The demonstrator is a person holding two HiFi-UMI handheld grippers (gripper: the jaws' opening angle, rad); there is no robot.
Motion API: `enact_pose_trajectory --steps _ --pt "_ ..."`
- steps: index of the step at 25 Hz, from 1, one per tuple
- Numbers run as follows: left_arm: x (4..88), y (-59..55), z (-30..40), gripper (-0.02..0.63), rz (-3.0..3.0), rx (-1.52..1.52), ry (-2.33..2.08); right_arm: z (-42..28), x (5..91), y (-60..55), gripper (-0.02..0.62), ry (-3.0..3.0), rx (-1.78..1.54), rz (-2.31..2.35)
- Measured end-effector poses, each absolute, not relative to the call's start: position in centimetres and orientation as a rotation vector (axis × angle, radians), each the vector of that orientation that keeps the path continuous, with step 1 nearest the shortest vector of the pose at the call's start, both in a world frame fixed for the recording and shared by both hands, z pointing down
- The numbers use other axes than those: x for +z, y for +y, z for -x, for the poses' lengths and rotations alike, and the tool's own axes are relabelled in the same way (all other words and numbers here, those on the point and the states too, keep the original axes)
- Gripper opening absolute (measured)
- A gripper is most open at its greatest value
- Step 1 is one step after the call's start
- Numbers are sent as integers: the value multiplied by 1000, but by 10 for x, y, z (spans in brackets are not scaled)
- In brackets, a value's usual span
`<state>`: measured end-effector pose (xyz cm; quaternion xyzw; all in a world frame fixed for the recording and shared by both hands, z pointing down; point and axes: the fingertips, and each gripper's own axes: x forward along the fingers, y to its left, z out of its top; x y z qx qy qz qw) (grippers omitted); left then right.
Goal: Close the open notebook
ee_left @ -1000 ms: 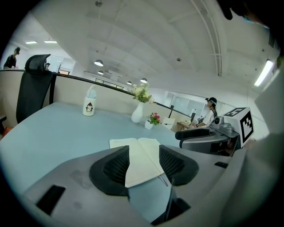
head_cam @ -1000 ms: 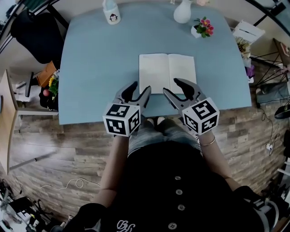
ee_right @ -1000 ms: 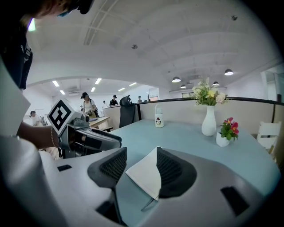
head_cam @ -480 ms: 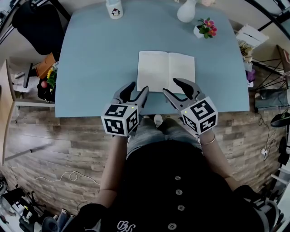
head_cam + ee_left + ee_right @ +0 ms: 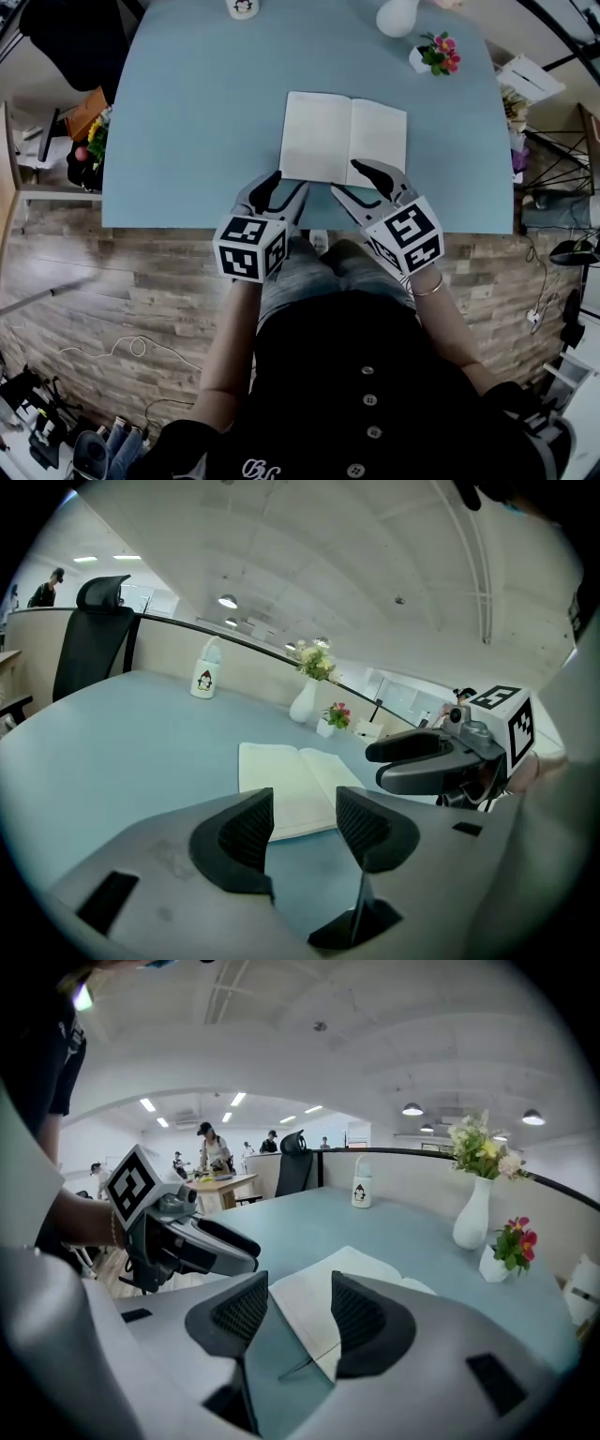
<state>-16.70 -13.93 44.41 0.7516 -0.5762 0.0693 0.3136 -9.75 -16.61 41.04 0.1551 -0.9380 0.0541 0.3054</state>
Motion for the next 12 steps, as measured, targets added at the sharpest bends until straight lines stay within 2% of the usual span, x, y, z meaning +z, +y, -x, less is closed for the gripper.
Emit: enact_pose_trajectory --steps 12 --pt "472 -127 185 203 -1892 193 -1524 107 457 -161 202 -2335 4 -281"
